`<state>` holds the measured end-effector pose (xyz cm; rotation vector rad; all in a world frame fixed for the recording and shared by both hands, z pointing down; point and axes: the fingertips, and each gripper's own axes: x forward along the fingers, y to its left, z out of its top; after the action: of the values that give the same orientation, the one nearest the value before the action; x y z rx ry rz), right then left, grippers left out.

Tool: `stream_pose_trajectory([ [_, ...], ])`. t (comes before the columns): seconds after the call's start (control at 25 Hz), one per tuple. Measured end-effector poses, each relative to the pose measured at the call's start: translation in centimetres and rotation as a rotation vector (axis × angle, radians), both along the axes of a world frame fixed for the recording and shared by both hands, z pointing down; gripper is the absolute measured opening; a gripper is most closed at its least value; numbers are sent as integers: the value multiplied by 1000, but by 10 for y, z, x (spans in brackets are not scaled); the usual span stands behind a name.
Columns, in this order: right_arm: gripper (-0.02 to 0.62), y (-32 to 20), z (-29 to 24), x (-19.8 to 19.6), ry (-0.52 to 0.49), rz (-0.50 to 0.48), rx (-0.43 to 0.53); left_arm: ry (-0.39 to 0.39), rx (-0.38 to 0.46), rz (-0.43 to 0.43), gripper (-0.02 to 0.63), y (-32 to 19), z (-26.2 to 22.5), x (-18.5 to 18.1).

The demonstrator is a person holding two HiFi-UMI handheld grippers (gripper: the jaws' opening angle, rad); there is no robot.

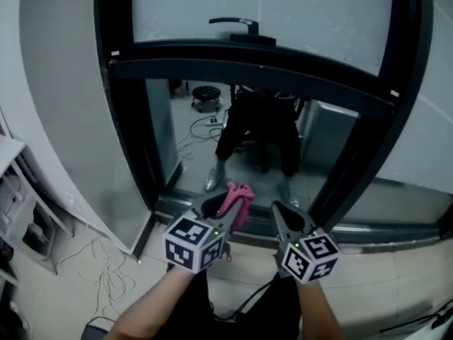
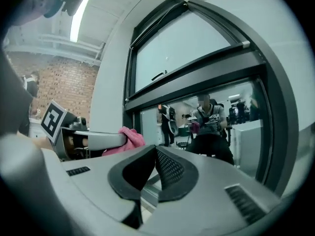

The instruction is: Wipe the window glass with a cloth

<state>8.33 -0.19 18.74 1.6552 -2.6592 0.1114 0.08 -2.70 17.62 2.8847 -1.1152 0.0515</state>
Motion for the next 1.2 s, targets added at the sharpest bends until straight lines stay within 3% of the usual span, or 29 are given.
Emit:
stream_pose_trajectory([
  [0.4,0,19,-7,3,31,-30,30,-1,13,-6,95,22,-1,12],
  [1.2,0,35,-28,34,-58,-10,69,-26,38,-17,95,47,-9,38],
])
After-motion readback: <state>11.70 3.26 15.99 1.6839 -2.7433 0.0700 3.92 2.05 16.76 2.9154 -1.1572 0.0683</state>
